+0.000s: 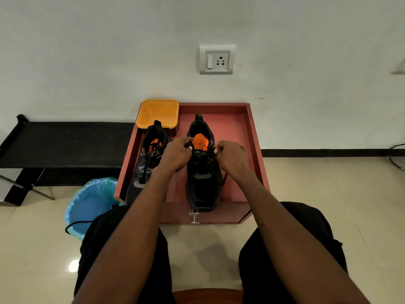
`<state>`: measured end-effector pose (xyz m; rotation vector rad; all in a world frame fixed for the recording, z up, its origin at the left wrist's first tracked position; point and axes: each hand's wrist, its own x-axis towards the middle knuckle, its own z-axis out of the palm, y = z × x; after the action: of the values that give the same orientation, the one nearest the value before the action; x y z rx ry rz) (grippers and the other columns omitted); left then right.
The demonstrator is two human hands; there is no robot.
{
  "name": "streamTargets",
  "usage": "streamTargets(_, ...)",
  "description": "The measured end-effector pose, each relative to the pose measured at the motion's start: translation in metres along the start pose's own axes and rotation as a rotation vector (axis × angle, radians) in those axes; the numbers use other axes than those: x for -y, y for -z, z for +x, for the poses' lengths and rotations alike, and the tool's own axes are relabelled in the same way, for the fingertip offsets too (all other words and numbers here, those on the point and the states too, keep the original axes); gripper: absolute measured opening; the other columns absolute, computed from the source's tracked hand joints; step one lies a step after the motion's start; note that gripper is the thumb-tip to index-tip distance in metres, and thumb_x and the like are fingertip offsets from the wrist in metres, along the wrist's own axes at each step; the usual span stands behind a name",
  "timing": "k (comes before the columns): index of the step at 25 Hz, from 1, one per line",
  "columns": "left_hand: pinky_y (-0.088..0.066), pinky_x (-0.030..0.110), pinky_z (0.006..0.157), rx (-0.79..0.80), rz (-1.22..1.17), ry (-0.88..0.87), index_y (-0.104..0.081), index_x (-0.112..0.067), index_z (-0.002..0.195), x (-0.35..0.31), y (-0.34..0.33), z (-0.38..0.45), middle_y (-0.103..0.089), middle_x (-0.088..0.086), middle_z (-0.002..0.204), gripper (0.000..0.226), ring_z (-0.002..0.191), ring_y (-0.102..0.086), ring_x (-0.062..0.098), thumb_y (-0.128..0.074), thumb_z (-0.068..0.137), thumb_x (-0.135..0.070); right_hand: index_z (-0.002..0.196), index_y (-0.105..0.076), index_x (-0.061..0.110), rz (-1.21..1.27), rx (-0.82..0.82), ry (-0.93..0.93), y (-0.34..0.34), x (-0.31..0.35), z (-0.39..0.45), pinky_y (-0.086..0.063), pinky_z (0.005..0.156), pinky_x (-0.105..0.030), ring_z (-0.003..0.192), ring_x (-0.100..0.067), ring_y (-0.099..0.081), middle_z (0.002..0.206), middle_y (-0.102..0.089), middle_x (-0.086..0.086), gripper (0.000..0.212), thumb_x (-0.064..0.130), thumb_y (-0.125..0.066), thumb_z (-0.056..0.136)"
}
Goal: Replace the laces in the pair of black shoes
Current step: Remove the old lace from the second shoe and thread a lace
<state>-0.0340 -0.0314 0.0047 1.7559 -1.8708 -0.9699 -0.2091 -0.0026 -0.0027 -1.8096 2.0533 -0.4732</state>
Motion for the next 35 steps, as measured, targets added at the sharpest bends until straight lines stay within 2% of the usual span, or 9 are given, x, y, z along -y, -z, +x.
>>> streamTargets(4,-0.047,0.023,0.063,0.012,0.006,-0.005,-0.055,-0.018,0.139,-0.004,0.003,-0.003,-0.066,0.010,0.126,0.044,0.076,-0.059,0.014,-0.045,0.098,-0.007,0.096,-0.069,0.009,0.192,-0.395,-0.249,0.034,-0.012,0.005,-0.044,0.096,-0.040,0.094,-0.027,-0.063,0.095,-0.070,-0.008,0.019,0.006,-0.051,0.093)
streamTargets(8,-0.034,0.010,0.061,0.024,-0.014,0.011,-0.052,-0.018,0.141,-0.004,0.003,-0.003,-0.063,0.008,0.131,0.045,0.071,-0.048,-0.001,-0.044,0.098,-0.006,0.117,-0.061,0.007,0.214,-0.623,-0.508,0.061,-0.028,0.000,-0.037,0.099,-0.042,0.120,-0.033,-0.049,0.122,-0.062,-0.014,0.031,0.003,-0.048,0.089)
streamTargets(11,-0.034,0.011,0.063,0.012,-0.015,-0.007,-0.055,-0.017,0.139,-0.006,0.003,-0.005,-0.064,0.009,0.128,0.039,0.068,-0.045,-0.003,-0.048,0.101,-0.012,0.129,-0.059,0.010,0.057,-0.336,-0.172,0.037,-0.014,-0.002,-0.035,0.107,-0.044,0.127,-0.031,-0.048,0.132,-0.060,-0.012,0.044,0.000,-0.054,0.086)
streamTargets(15,-0.047,0.028,0.081,0.002,0.024,-0.035,-0.054,-0.017,0.139,-0.008,0.001,-0.007,-0.064,0.011,0.128,0.043,0.100,-0.063,0.024,-0.058,0.097,-0.018,0.120,-0.065,0.017,-0.036,0.042,0.037,-0.003,0.003,-0.002,-0.027,0.108,-0.043,0.116,-0.029,-0.054,0.112,-0.069,-0.007,0.032,0.008,-0.055,0.090)
streamTargets(18,-0.049,0.033,0.085,0.003,0.035,-0.032,-0.052,-0.017,0.141,-0.005,0.001,-0.006,-0.065,0.011,0.126,0.046,0.103,-0.065,0.025,-0.060,0.096,-0.020,0.095,-0.069,0.015,-0.045,-0.016,0.014,-0.005,0.005,0.001,-0.032,0.100,-0.042,0.101,-0.029,-0.057,0.088,-0.063,-0.003,0.020,0.006,-0.052,0.090)
streamTargets(23,-0.041,0.017,0.066,-0.005,0.041,-0.013,-0.049,-0.017,0.143,-0.005,0.000,-0.005,-0.066,0.010,0.124,0.049,0.071,-0.051,0.002,-0.059,0.096,-0.020,0.104,-0.069,0.009,-0.080,-0.200,-0.059,0.010,-0.004,-0.002,-0.036,0.101,-0.043,0.112,-0.028,-0.050,0.109,-0.059,-0.010,0.020,0.008,-0.055,0.091)
streamTargets(25,-0.039,0.015,0.062,-0.003,0.037,-0.013,-0.049,-0.017,0.144,-0.004,-0.002,-0.004,-0.065,0.010,0.126,0.050,0.069,-0.049,0.001,-0.059,0.096,-0.019,0.099,-0.069,0.010,-0.060,-0.218,-0.083,0.013,-0.006,-0.005,-0.040,0.097,-0.043,0.099,-0.025,-0.056,0.101,-0.064,-0.008,0.018,0.008,-0.053,0.090)
streamTargets(29,-0.042,0.025,0.082,0.014,0.013,-0.002,-0.047,-0.017,0.145,-0.006,0.000,-0.007,-0.059,0.008,0.137,0.050,0.105,-0.062,0.019,-0.058,0.097,-0.020,0.103,-0.056,0.004,0.223,0.007,-0.218,0.014,0.002,-0.005,-0.041,0.056,-0.030,0.073,-0.019,-0.058,0.090,-0.065,-0.008,0.013,0.011,-0.050,0.094)
streamTargets(35,-0.044,0.032,0.087,-0.031,-0.070,0.071,-0.029,-0.014,0.154,-0.008,0.006,-0.021,-0.060,0.002,0.118,0.062,0.111,-0.057,0.022,-0.055,0.098,-0.021,0.122,-0.039,0.003,0.350,0.262,-0.366,0.017,0.015,-0.014,-0.037,0.050,-0.027,0.068,-0.014,-0.053,0.085,-0.056,-0.004,0.051,0.019,-0.073,0.087)
